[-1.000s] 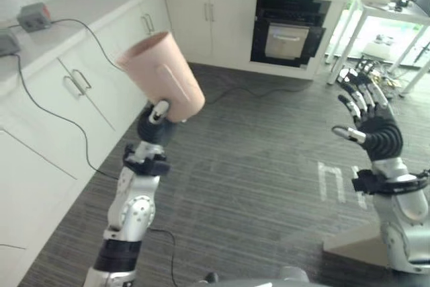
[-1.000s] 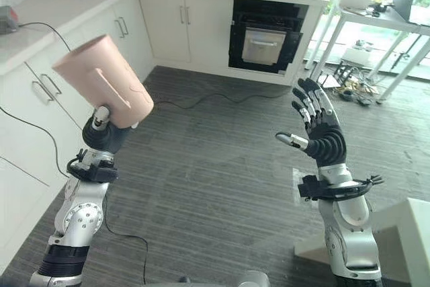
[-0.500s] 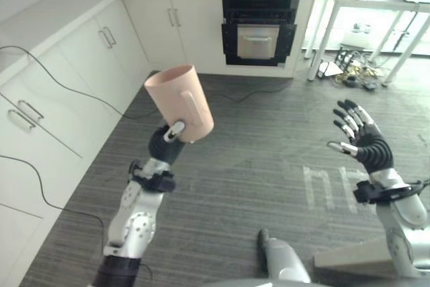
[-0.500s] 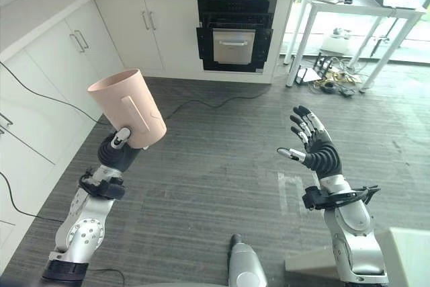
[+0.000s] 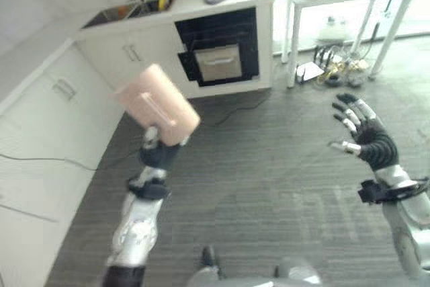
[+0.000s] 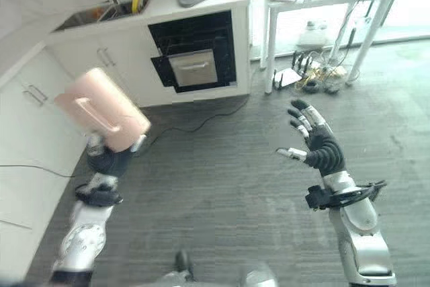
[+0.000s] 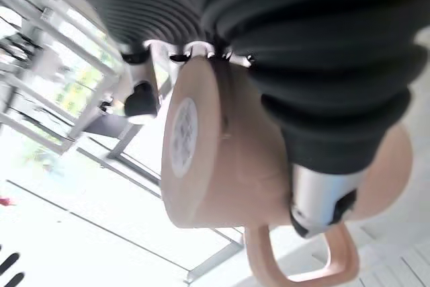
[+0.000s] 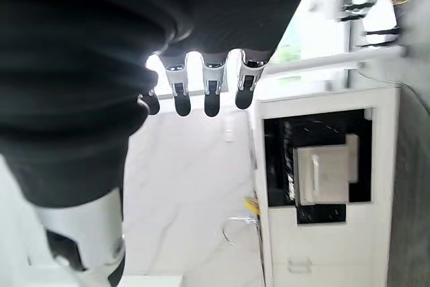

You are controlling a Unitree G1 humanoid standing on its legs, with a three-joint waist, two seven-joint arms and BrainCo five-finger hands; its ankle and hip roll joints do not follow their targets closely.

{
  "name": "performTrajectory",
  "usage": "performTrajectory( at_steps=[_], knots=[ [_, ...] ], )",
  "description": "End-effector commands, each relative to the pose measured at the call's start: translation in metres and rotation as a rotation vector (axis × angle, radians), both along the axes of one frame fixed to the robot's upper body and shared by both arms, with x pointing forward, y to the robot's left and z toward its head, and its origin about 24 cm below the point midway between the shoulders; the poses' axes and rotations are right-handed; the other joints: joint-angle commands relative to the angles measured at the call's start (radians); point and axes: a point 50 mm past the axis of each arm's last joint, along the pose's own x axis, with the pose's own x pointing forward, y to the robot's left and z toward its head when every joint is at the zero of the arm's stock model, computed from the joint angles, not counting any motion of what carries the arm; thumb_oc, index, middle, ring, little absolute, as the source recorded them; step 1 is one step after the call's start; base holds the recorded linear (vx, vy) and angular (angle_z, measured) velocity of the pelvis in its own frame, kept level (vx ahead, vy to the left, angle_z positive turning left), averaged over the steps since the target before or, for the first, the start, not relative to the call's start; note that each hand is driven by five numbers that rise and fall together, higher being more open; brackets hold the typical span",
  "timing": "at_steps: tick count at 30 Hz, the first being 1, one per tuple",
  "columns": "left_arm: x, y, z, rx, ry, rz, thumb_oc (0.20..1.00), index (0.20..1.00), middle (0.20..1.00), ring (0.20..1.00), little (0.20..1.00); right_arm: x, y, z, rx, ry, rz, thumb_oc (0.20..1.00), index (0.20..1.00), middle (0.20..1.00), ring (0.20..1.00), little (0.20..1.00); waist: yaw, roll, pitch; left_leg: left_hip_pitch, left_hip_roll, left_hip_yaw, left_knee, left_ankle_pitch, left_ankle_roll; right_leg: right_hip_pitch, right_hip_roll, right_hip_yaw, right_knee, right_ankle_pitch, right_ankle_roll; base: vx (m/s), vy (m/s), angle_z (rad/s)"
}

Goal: Place the dishes in the dishwasher.

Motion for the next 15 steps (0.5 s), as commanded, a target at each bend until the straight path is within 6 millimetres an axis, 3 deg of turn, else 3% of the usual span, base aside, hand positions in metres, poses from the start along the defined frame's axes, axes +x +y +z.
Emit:
performTrajectory(
  at_steps=[1,3,5,7,9,11,13,15],
  knots=[
    [-0.009,0.020,0.042,0.016,-0.248,0.038,0.200,0.200,0.200,0.200,0.200,0.008,0.004,0.030,-0.019,-0.163,0.055,1.000,1.000,1.000,1.000,1.000,0.066,-0.064,-0.018,0.122,0.032,0.033,-0.035,0.059,-0.120,0.083,0.028,-0.044,-0.287,0.145,0.063,0.51,0.420,-0.02],
    [-0.011,0.026,0.044,0.005,-0.263,0.042,0.200,0.200,0.200,0.200,0.200,0.007,0.000,0.034,-0.037,-0.168,0.056,1.000,1.000,1.000,1.000,1.000,0.071,-0.067,-0.028,0.133,0.048,0.091,-0.035,0.041,-0.114,0.120,-0.014,-0.088,-0.287,0.127,0.085,0.58,0.613,-0.21],
    [-0.005,0.025,0.053,0.016,-0.277,0.061,0.200,0.200,0.200,0.200,0.200,0.004,0.003,0.036,-0.025,-0.178,0.078,1.000,1.000,1.000,1.000,1.000,0.078,-0.086,-0.043,0.154,-0.010,0.076,-0.035,-0.007,-0.072,0.161,-0.062,-0.083,-0.267,0.123,0.127,0.57,0.649,-0.65],
    [0.003,0.019,0.055,0.056,-0.269,0.033,0.200,0.200,0.200,0.200,0.200,0.005,0.005,0.033,-0.004,-0.181,0.046,1.000,1.000,1.000,1.000,1.000,0.091,-0.109,-0.054,0.166,-0.066,0.049,-0.035,-0.033,-0.033,0.117,-0.114,-0.105,-0.123,0.156,0.165,0.45,0.485,0.01],
    [0.007,0.015,0.054,0.082,-0.252,0.018,0.200,0.200,0.200,0.200,0.200,0.006,0.007,0.030,0.012,-0.176,0.037,1.000,1.000,1.000,1.000,1.000,0.095,-0.110,-0.061,0.173,-0.101,0.015,-0.035,-0.048,-0.011,0.063,-0.132,-0.103,0.004,0.191,0.169,0.31,0.344,0.47],
    [0.008,0.011,0.054,0.107,-0.246,0.003,0.200,0.200,0.200,0.200,0.200,0.004,0.011,0.027,0.015,-0.170,0.039,1.000,1.000,1.000,1.000,1.000,0.094,-0.101,-0.059,0.187,-0.117,-0.011,-0.035,-0.058,0.002,0.000,-0.140,-0.099,0.152,0.224,0.163,0.21,0.258,0.58],
    [0.007,0.007,0.053,0.139,-0.238,0.000,0.200,0.200,0.200,0.200,0.200,0.001,0.017,0.022,0.002,-0.159,0.050,1.000,1.000,1.000,1.000,1.000,0.084,-0.086,-0.050,0.216,-0.126,-0.026,-0.035,-0.075,0.014,-0.090,-0.119,-0.080,0.303,0.233,0.153,0.22,0.240,0.64],
    [0.007,0.005,0.054,0.160,-0.230,0.009,0.200,0.200,0.200,0.200,0.200,0.002,0.016,0.022,-0.009,-0.148,0.047,1.000,1.000,1.000,1.000,1.000,0.073,-0.089,-0.043,0.237,-0.133,-0.032,-0.035,-0.083,0.012,-0.136,-0.068,-0.087,0.263,0.203,0.135,0.25,0.118,0.63]
  ],
)
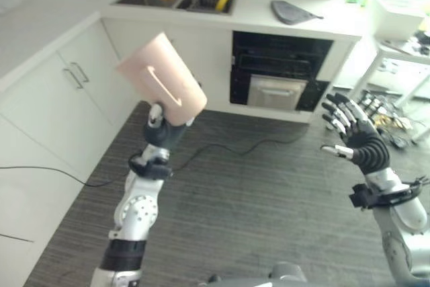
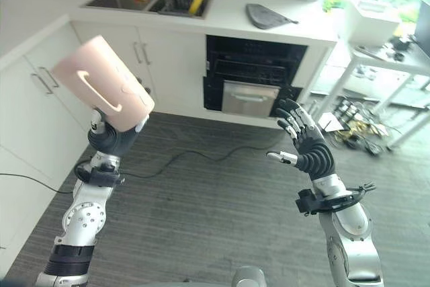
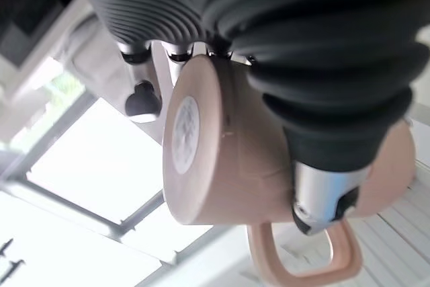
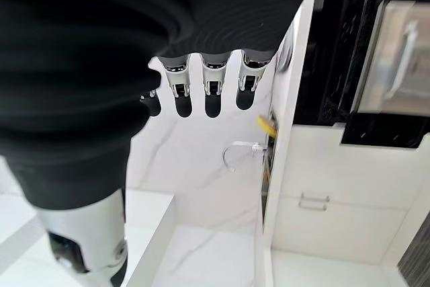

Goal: Place the dishes in the dishwasher.

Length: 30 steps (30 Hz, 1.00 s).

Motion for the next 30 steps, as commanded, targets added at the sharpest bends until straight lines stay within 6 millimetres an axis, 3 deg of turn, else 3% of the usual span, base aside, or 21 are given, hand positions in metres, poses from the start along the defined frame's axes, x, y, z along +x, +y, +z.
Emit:
performTrajectory(
  at_steps=[1,5,6,7,9,12,16,17,18,19,20,22,23,25,26,27,28,30],
  knots=[
    [-0.009,0.004,0.027,0.088,-0.115,0.026,0.200,0.200,0.200,0.200,0.200,0.008,-0.010,0.015,-0.018,-0.084,-0.041,1.000,1.000,1.000,1.000,1.000,0.001,-0.009,-0.010,-0.136,0.070,-0.040,-0.009,0.006,-0.124,0.255,0.091,-0.031,-0.416,0.135,0.033,0.24,-0.005,0.75],
    [-0.008,0.004,0.028,0.090,-0.115,0.024,0.200,0.200,0.200,0.200,0.200,0.009,-0.012,0.016,-0.017,-0.087,-0.045,1.000,1.000,1.000,1.000,1.000,-0.003,-0.013,-0.001,-0.121,0.070,-0.043,-0.009,-0.002,-0.127,0.266,0.089,-0.060,-0.492,0.147,0.031,0.15,-0.083,0.35],
    [-0.010,0.001,0.027,0.113,-0.116,0.008,0.200,0.200,0.200,0.200,0.200,0.008,-0.016,0.017,-0.006,-0.085,-0.066,1.000,1.000,1.000,1.000,1.000,-0.026,-0.041,0.008,-0.076,0.054,-0.026,-0.009,-0.060,-0.134,0.190,0.042,-0.064,-0.721,0.234,0.050,0.47,-0.346,-0.48],
    [-0.011,-0.001,0.025,0.119,-0.110,-0.002,0.200,0.200,0.200,0.200,0.200,0.006,-0.015,0.016,-0.005,-0.078,-0.074,1.000,1.000,1.000,1.000,1.000,-0.039,-0.042,0.012,-0.050,0.051,-0.034,-0.009,-0.086,-0.130,0.201,0.041,-0.039,-0.817,0.307,0.063,0.56,-0.408,-0.73],
    [-0.012,-0.004,0.022,0.128,-0.106,-0.014,0.200,0.200,0.200,0.200,0.200,0.005,-0.014,0.014,-0.001,-0.074,-0.085,1.000,1.000,1.000,1.000,1.000,-0.058,-0.040,0.016,-0.020,0.054,-0.041,-0.009,-0.108,-0.128,0.164,0.033,-0.013,-0.866,0.349,0.071,0.33,-0.291,-0.41],
    [-0.013,-0.003,0.023,0.153,-0.125,-0.016,0.200,0.200,0.200,0.200,0.200,0.004,-0.015,0.015,0.008,-0.090,-0.075,1.000,1.000,1.000,1.000,1.000,-0.066,-0.040,0.014,0.012,0.066,-0.009,-0.009,-0.136,-0.121,0.149,0.031,-0.042,-0.869,0.343,0.078,0.25,-0.349,-0.16],
    [-0.010,-0.001,0.026,0.146,-0.131,0.012,0.200,0.200,0.200,0.200,0.200,0.013,-0.011,0.017,-0.005,-0.102,-0.063,1.000,1.000,1.000,1.000,1.000,-0.076,-0.029,-0.018,0.078,0.103,0.022,-0.009,-0.152,-0.142,0.191,0.057,-0.055,-0.868,0.333,0.055,0.26,-0.388,-0.04],
    [-0.009,0.000,0.025,0.134,-0.124,0.018,0.200,0.200,0.200,0.200,0.200,0.014,-0.011,0.020,-0.002,-0.106,-0.057,1.000,1.000,1.000,1.000,1.000,-0.078,-0.022,-0.028,0.102,0.116,0.027,-0.009,-0.141,-0.156,0.199,0.071,-0.057,-0.868,0.323,0.042,0.37,-0.524,-0.06],
    [-0.010,0.000,0.024,0.133,-0.117,0.021,0.200,0.200,0.200,0.200,0.200,0.015,-0.010,0.023,0.001,-0.118,-0.043,1.000,1.000,1.000,1.000,1.000,-0.078,-0.003,-0.042,0.099,0.169,0.034,0.066,-0.033,-0.206,0.223,0.122,-0.050,-0.869,0.290,0.002,0.29,-0.431,-0.11],
    [-0.010,0.000,0.024,0.134,-0.116,0.022,0.200,0.200,0.200,0.200,0.200,0.015,-0.010,0.023,-0.001,-0.117,-0.043,1.000,1.000,1.000,1.000,1.000,-0.078,-0.002,-0.043,0.093,0.175,0.034,0.083,-0.026,-0.211,0.225,0.127,-0.050,-0.869,0.287,-0.003,0.34,-0.529,-0.22],
    [-0.011,-0.001,0.021,0.137,-0.108,0.029,0.200,0.200,0.200,0.200,0.200,0.015,-0.012,0.025,-0.007,-0.115,-0.044,1.000,1.000,1.000,1.000,1.000,-0.078,0.005,-0.047,0.055,0.219,0.034,0.232,0.031,-0.243,0.249,0.160,-0.042,-0.869,0.260,-0.033,0.20,-0.328,-0.20],
    [-0.013,0.000,0.019,0.134,-0.104,0.036,0.200,0.200,0.200,0.200,0.200,0.015,-0.014,0.026,-0.012,-0.111,-0.046,1.000,1.000,1.000,1.000,1.000,-0.075,0.002,-0.050,0.006,0.229,0.017,0.346,0.084,-0.259,0.265,0.176,-0.025,-0.869,0.243,-0.055,0.22,-0.340,-0.33],
    [-0.015,-0.001,0.018,0.134,-0.107,0.039,0.200,0.200,0.200,0.200,0.200,0.014,-0.015,0.026,-0.013,-0.110,-0.035,1.000,1.000,1.000,1.000,1.000,-0.064,-0.011,-0.043,-0.080,0.227,0.002,0.498,0.107,-0.262,0.298,0.186,-0.007,-0.869,0.223,-0.079,0.26,-0.337,-0.44],
    [-0.017,-0.001,0.016,0.138,-0.109,0.037,0.200,0.200,0.200,0.200,0.200,0.011,-0.017,0.024,-0.011,-0.112,-0.041,1.000,1.000,1.000,1.000,1.000,-0.035,-0.034,-0.021,-0.229,0.178,-0.037,0.582,0.060,-0.225,0.345,0.183,0.016,-0.869,0.205,-0.086,0.27,-0.201,-0.23],
    [-0.019,0.000,0.016,0.135,-0.106,0.045,0.200,0.200,0.200,0.200,0.200,0.012,-0.016,0.023,-0.012,-0.109,-0.036,1.000,1.000,1.000,1.000,1.000,-0.023,-0.034,-0.012,-0.247,0.139,-0.026,0.517,0.011,-0.196,0.361,0.183,0.030,-0.869,0.193,-0.074,0.23,0.024,-0.51],
    [-0.020,0.001,0.015,0.134,-0.104,0.051,0.200,0.200,0.200,0.200,0.200,0.013,-0.015,0.023,-0.016,-0.107,-0.033,1.000,1.000,1.000,1.000,1.000,-0.019,-0.029,-0.007,-0.243,0.128,-0.007,0.435,-0.003,-0.186,0.367,0.186,0.042,-0.869,0.187,-0.064,0.33,0.118,-0.98],
    [-0.021,0.005,0.014,0.132,-0.099,0.056,0.200,0.200,0.200,0.200,0.200,0.014,-0.014,0.021,-0.021,-0.102,-0.033,1.000,1.000,1.000,1.000,1.000,-0.013,-0.016,-0.001,-0.237,0.125,0.004,0.257,0.013,-0.182,0.382,0.194,0.068,-0.869,0.174,-0.049,0.32,0.135,-1.22],
    [-0.021,0.008,0.013,0.128,-0.099,0.058,0.200,0.200,0.200,0.200,0.200,0.015,-0.014,0.020,-0.028,-0.101,-0.035,1.000,1.000,1.000,1.000,1.000,-0.001,-0.011,0.008,-0.229,0.130,-0.023,0.108,0.066,-0.192,0.410,0.190,0.090,-0.869,0.152,-0.039,0.31,0.159,-0.36]
  ],
)
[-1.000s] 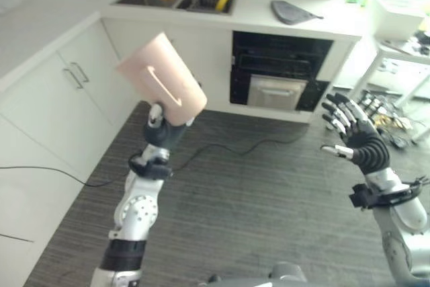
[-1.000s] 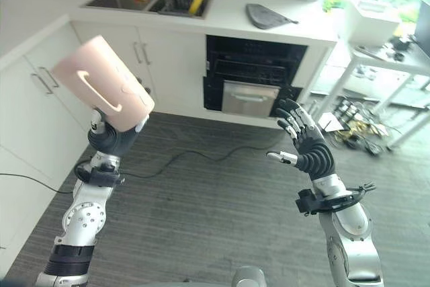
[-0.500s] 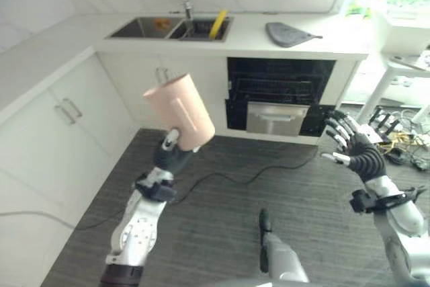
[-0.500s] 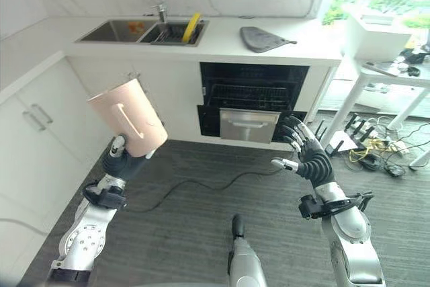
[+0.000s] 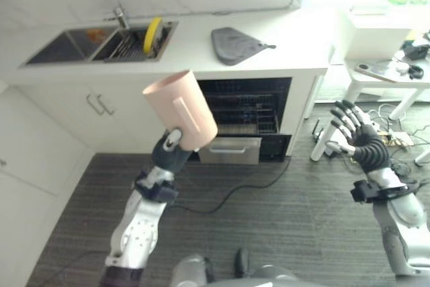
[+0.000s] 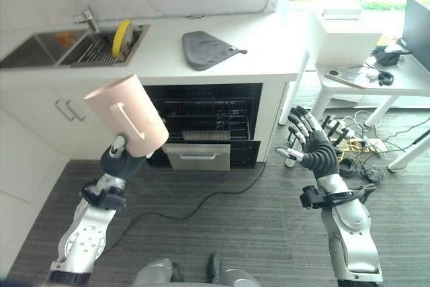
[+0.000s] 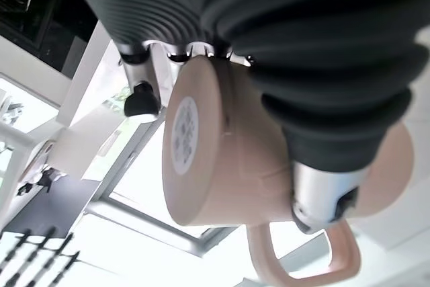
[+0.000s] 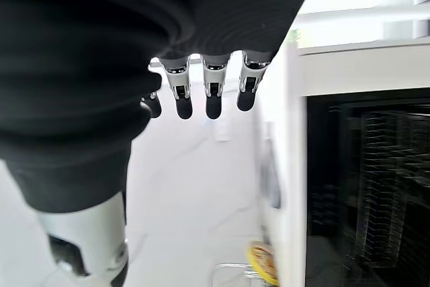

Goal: Place the dishes in the dishwasher.

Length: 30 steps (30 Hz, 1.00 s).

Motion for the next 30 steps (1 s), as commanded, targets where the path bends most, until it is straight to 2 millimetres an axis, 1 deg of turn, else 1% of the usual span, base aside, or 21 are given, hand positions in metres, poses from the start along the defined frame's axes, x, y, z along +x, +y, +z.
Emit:
performTrajectory(
  at_steps=[1,2,3,4,6,9,12,15,19,22,26,27,28,29,30],
  knots=[
    [0.000,0.006,0.040,0.000,-0.216,0.013,0.200,0.200,0.200,0.200,0.200,-0.004,0.000,0.031,-0.042,-0.162,0.010,1.000,1.000,1.000,1.000,1.000,0.024,-0.018,-0.015,0.220,-0.026,-0.019,-0.053,0.043,-0.026,0.078,-0.104,0.054,-0.161,0.045,0.173,0.23,0.168,-0.06],
    [0.002,0.004,0.039,0.000,-0.216,0.018,0.200,0.200,0.200,0.200,0.200,-0.004,0.001,0.031,-0.043,-0.163,0.012,1.000,1.000,1.000,1.000,1.000,0.024,-0.015,-0.019,0.242,-0.026,-0.028,-0.092,0.042,-0.029,0.080,-0.110,0.044,-0.161,0.046,0.179,0.15,0.153,-0.48],
    [0.003,0.004,0.038,0.000,-0.216,0.021,0.200,0.200,0.200,0.200,0.200,-0.004,0.001,0.031,-0.040,-0.164,0.015,1.000,1.000,1.000,1.000,1.000,0.019,-0.011,-0.022,0.261,-0.024,-0.020,-0.113,0.042,-0.029,0.079,-0.111,0.043,-0.161,0.044,0.181,0.16,0.119,-0.50],
    [0.005,0.004,0.038,-0.003,-0.217,0.022,0.200,0.200,0.200,0.200,0.200,-0.006,-0.002,0.032,-0.032,-0.164,0.017,1.000,1.000,1.000,1.000,1.000,0.013,-0.007,-0.030,0.288,-0.019,-0.013,-0.135,0.036,-0.034,0.078,-0.118,0.025,-0.161,0.046,0.190,0.16,0.099,-0.53],
    [0.007,0.006,0.041,0.001,-0.225,0.024,0.200,0.200,0.200,0.200,0.200,-0.011,-0.005,0.030,-0.027,-0.158,0.009,1.000,1.000,1.000,1.000,1.000,0.003,-0.005,-0.043,0.305,-0.022,-0.019,-0.135,0.014,-0.034,0.080,-0.129,-0.001,-0.161,0.048,0.201,0.22,0.102,-0.36],
    [0.008,0.012,0.045,-0.006,-0.232,0.050,0.200,0.200,0.200,0.200,0.200,-0.013,-0.007,0.028,-0.029,-0.144,-0.008,1.000,1.000,1.000,1.000,1.000,-0.002,-0.005,-0.054,0.314,-0.032,-0.019,-0.135,0.003,-0.028,0.077,-0.133,-0.015,-0.160,0.046,0.200,0.20,0.112,0.13],
    [0.008,0.012,0.045,-0.005,-0.231,0.052,0.200,0.200,0.200,0.200,0.200,-0.011,-0.005,0.027,-0.033,-0.141,-0.009,1.000,1.000,1.000,1.000,1.000,0.006,-0.007,-0.056,0.316,-0.040,-0.021,-0.135,-0.003,-0.021,0.078,-0.136,-0.023,-0.159,0.044,0.200,0.12,0.093,0.25],
    [0.006,0.011,0.044,-0.002,-0.226,0.052,0.200,0.200,0.200,0.200,0.200,-0.008,-0.002,0.028,-0.036,-0.153,-0.012,1.000,1.000,1.000,1.000,1.000,0.025,-0.014,-0.055,0.320,-0.049,-0.014,-0.135,-0.014,-0.009,0.080,-0.151,-0.042,-0.154,0.046,0.206,0.08,0.087,0.12],
    [0.007,0.013,0.045,0.000,-0.227,0.063,0.200,0.200,0.200,0.200,0.200,-0.007,-0.001,0.028,-0.029,-0.152,-0.016,1.000,1.000,1.000,1.000,1.000,0.032,-0.018,-0.055,0.323,-0.060,-0.016,-0.135,-0.023,0.001,0.077,-0.160,-0.046,-0.143,0.048,0.216,0.09,0.097,0.09],
    [0.006,0.014,0.046,-0.003,-0.235,0.065,0.200,0.200,0.200,0.200,0.200,-0.008,0.001,0.025,-0.041,-0.139,-0.005,1.000,1.000,1.000,1.000,1.000,0.033,-0.019,-0.053,0.329,-0.067,-0.015,-0.135,-0.029,0.010,0.069,-0.165,-0.046,-0.123,0.043,0.222,0.09,0.121,0.00],
    [0.007,0.008,0.049,-0.003,-0.235,0.048,0.200,0.200,0.200,0.200,0.200,-0.005,0.002,0.026,-0.034,-0.141,-0.008,1.000,1.000,1.000,1.000,1.000,0.044,-0.022,-0.047,0.330,-0.079,-0.027,-0.135,-0.037,0.025,0.049,-0.172,-0.051,-0.077,0.034,0.230,0.04,0.113,-0.02],
    [0.007,0.007,0.049,0.000,-0.233,0.038,0.200,0.200,0.200,0.200,0.200,-0.004,0.003,0.025,-0.035,-0.142,-0.008,1.000,1.000,1.000,1.000,1.000,0.047,-0.022,-0.044,0.328,-0.083,-0.033,-0.135,-0.038,0.033,0.039,-0.170,-0.043,-0.026,0.025,0.233,0.02,0.091,0.02],
    [0.007,0.007,0.048,0.003,-0.229,0.028,0.200,0.200,0.200,0.200,0.200,-0.004,0.004,0.025,-0.039,-0.144,-0.011,1.000,1.000,1.000,1.000,1.000,0.048,-0.022,-0.040,0.325,-0.090,-0.037,-0.135,-0.033,0.041,0.017,-0.168,-0.032,0.057,0.029,0.241,0.00,0.105,0.00],
    [0.006,0.007,0.047,0.009,-0.231,0.021,0.200,0.200,0.200,0.200,0.200,-0.005,0.006,0.025,-0.033,-0.147,-0.010,1.000,1.000,1.000,1.000,1.000,0.048,-0.019,-0.034,0.323,-0.092,-0.038,-0.135,-0.026,0.047,-0.010,-0.165,-0.031,0.148,0.046,0.253,-0.02,0.080,-0.03],
    [0.006,0.006,0.046,0.017,-0.233,0.013,0.200,0.200,0.200,0.200,0.200,-0.006,0.006,0.025,-0.027,-0.151,-0.009,1.000,1.000,1.000,1.000,1.000,0.048,-0.013,-0.027,0.321,-0.088,-0.039,-0.135,-0.021,0.050,-0.046,-0.165,-0.037,0.256,0.064,0.258,-0.03,0.047,-0.07]
  ],
)
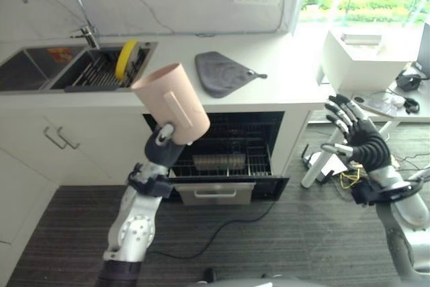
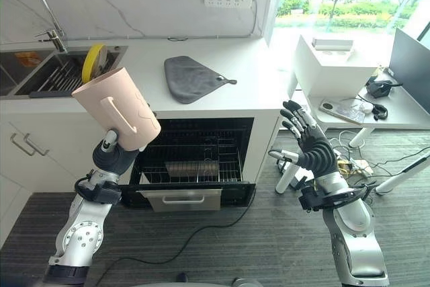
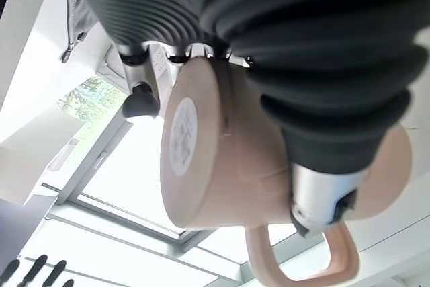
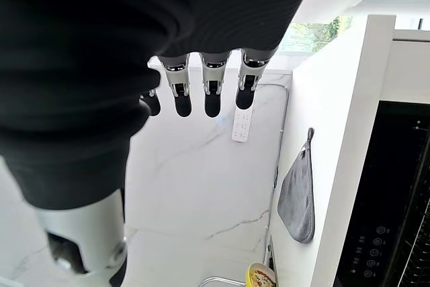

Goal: Place the dishes in the dishwasher.

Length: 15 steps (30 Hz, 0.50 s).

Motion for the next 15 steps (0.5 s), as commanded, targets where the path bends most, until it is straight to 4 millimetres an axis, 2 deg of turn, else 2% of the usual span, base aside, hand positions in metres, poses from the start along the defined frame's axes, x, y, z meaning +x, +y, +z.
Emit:
performTrajectory(
  at_steps=[1,2,3,6,7,8,9,10,13,14,15],
  knots=[
    [-0.003,0.003,0.027,0.053,-0.151,-0.024,0.200,0.200,0.200,0.200,0.200,0.002,0.005,0.010,0.020,-0.095,-0.005,1.000,1.000,1.000,1.000,1.000,0.019,0.005,0.000,0.043,0.014,0.011,0.013,-0.110,0.005,-0.139,-0.009,0.018,0.355,0.058,0.070,-0.02,0.015,-0.16],
    [-0.002,0.002,0.027,0.057,-0.152,-0.025,0.200,0.200,0.200,0.200,0.200,0.002,0.006,0.009,0.024,-0.096,-0.005,1.000,1.000,1.000,1.000,1.000,0.017,0.007,0.006,0.042,0.018,0.010,0.013,-0.110,0.003,-0.168,-0.011,0.023,0.395,0.059,0.067,0.06,-0.065,-0.10],
    [0.001,0.000,0.029,0.052,-0.147,-0.025,0.200,0.200,0.200,0.200,0.200,0.004,0.007,0.007,0.031,-0.096,-0.006,1.000,1.000,1.000,1.000,1.000,0.009,0.003,0.018,0.051,0.017,0.003,0.013,-0.115,-0.004,-0.202,-0.007,0.009,0.368,0.068,0.066,0.15,-0.159,-0.11],
    [0.003,0.003,0.031,0.041,-0.142,-0.038,0.200,0.200,0.200,0.200,0.200,0.001,0.002,0.009,0.045,-0.108,-0.012,1.000,1.000,1.000,1.000,1.000,-0.024,-0.008,0.025,0.096,-0.002,-0.025,0.013,-0.137,-0.014,-0.197,0.034,0.004,0.131,0.073,0.051,0.24,-0.229,0.04],
    [0.005,0.008,0.033,0.044,-0.138,-0.038,0.200,0.200,0.200,0.200,0.200,-0.001,0.000,0.011,0.050,-0.109,-0.008,1.000,1.000,1.000,1.000,1.000,-0.038,-0.006,0.026,0.107,0.000,-0.037,0.013,-0.141,-0.010,-0.193,0.033,0.023,0.128,0.066,0.052,0.24,-0.224,0.31],
    [0.004,0.006,0.030,0.045,-0.136,-0.043,0.200,0.200,0.200,0.200,0.200,-0.001,0.000,0.012,0.053,-0.107,-0.016,1.000,1.000,1.000,1.000,1.000,-0.041,-0.011,0.028,0.120,-0.006,-0.032,0.013,-0.139,-0.006,-0.191,0.036,0.032,0.111,0.095,0.050,0.29,-0.376,0.49],
    [0.001,0.002,0.030,0.011,-0.135,-0.058,0.200,0.200,0.200,0.200,0.200,0.002,0.000,0.010,0.055,-0.109,-0.037,1.000,1.000,1.000,1.000,1.000,-0.047,0.004,0.024,0.135,0.004,0.004,0.047,-0.147,-0.020,-0.112,0.058,0.037,0.022,0.038,0.017,0.23,-0.330,0.47],
    [0.001,0.000,0.030,0.003,-0.135,-0.060,0.200,0.200,0.200,0.200,0.200,0.003,0.001,0.011,0.061,-0.110,-0.031,1.000,1.000,1.000,1.000,1.000,-0.048,0.006,0.022,0.130,0.007,0.013,0.076,-0.146,-0.028,-0.096,0.064,0.037,0.011,0.030,0.009,0.21,-0.319,0.54],
    [-0.001,-0.009,0.032,0.002,-0.165,-0.084,0.200,0.200,0.200,0.200,0.200,0.008,0.001,0.017,0.039,-0.120,-0.033,1.000,1.000,1.000,1.000,1.000,-0.050,0.008,0.028,0.013,0.049,0.044,0.381,-0.050,-0.094,-0.042,0.074,0.053,-0.012,0.001,-0.043,0.08,-0.123,0.40],
    [-0.001,-0.012,0.034,-0.013,-0.172,-0.093,0.200,0.200,0.200,0.200,0.200,0.010,0.000,0.019,0.021,-0.122,-0.039,1.000,1.000,1.000,1.000,1.000,-0.049,0.007,0.034,-0.042,0.078,0.053,0.461,-0.007,-0.118,-0.030,0.073,0.051,-0.008,-0.009,-0.060,0.07,-0.031,0.31],
    [-0.001,-0.014,0.037,-0.045,-0.171,-0.102,0.200,0.200,0.200,0.200,0.200,0.012,-0.001,0.021,0.007,-0.126,-0.044,1.000,1.000,1.000,1.000,1.000,-0.048,0.005,0.039,-0.087,0.122,0.073,0.482,0.004,-0.127,-0.016,0.068,0.042,-0.003,-0.023,-0.068,0.16,0.151,0.20]
  ],
)
